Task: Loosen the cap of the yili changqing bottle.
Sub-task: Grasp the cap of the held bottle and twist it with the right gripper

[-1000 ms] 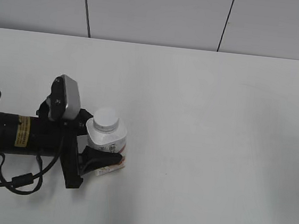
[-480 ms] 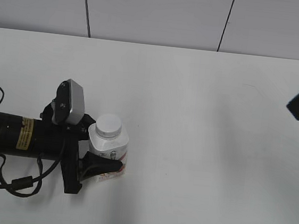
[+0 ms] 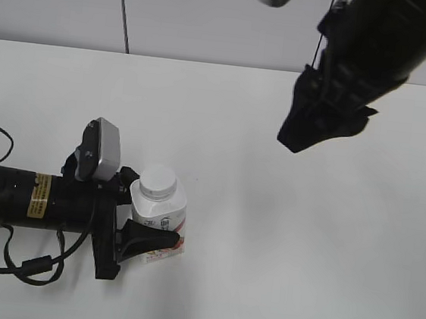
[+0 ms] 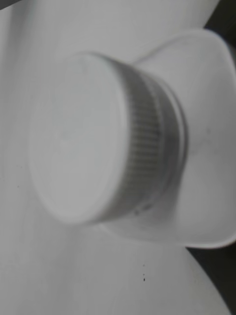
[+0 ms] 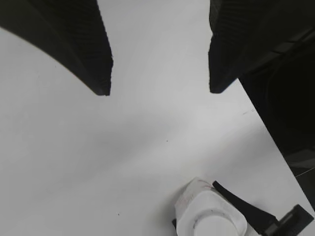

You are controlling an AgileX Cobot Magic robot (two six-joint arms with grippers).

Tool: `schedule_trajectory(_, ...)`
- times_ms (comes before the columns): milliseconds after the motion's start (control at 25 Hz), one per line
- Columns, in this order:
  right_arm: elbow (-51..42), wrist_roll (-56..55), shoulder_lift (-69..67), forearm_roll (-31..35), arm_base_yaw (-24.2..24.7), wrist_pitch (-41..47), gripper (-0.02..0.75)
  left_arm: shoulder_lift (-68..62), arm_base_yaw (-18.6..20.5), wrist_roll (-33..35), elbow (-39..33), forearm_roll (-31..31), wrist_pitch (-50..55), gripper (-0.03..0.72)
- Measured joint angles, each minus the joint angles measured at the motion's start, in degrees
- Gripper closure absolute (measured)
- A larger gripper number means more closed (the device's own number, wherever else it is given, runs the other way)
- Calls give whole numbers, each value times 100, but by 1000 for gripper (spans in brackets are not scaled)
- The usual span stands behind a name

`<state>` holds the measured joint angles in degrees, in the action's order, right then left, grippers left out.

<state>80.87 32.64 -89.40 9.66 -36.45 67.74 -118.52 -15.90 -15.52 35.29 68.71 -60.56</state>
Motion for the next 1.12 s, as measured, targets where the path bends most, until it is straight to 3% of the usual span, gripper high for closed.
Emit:
schedule_trajectory(480,1859,-955,-1870,1,-752,168,247,-11,0,6,0,0,-19,240)
schedule_trajectory(1120,1991,-1675,-2559,29,-1222,196,247,-11,0,6,0,-51,-19,241)
